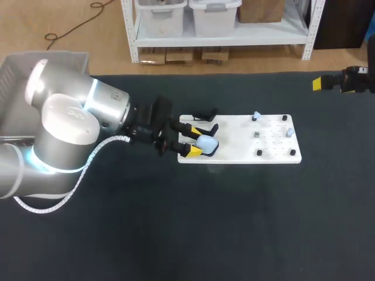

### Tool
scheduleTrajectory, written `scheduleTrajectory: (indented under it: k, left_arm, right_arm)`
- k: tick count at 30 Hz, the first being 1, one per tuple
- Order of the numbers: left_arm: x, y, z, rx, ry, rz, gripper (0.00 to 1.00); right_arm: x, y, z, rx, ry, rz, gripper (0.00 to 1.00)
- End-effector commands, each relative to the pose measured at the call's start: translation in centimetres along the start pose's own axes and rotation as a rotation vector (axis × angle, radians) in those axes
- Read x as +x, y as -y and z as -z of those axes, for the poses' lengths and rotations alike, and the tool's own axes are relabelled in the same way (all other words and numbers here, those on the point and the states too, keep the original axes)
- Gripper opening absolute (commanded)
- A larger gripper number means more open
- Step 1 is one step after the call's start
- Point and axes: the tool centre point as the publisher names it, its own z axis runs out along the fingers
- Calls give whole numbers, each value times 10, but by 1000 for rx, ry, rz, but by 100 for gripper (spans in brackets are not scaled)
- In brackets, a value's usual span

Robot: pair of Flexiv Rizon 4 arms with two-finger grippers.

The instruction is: Pick up each earbud case from the left stands, insert the matching earbuds, close the lid, and place the case in the box.

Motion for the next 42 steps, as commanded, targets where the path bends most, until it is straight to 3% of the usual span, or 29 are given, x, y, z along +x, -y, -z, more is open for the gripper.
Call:
scheduleTrajectory:
  k: [1,26,29,35,37,38,42]
  left_arm:
    - [2,0,-2,-2,9,7,47]
    - [1,1,-8,2,18,40,40]
    - [2,1,-9,5,18,38,25]
    - [1,2,-9,6,23,42,18]
    - [1,2,-8,7,24,40,3]
    - [0,3,-8,7,25,38,0]
    - [-6,7,2,11,36,29,0]
  right_arm:
    - [0,0,0,1,0,0,100]
    - [0,0,0,1,0,0,100]
    - [0,0,0,1,0,0,100]
    - [0,0,0,1,0,0,100]
    - [0,0,0,1,0,0,100]
    - [0,0,0,1,0,0,100]
    - [0,0,0,1,0,0,100]
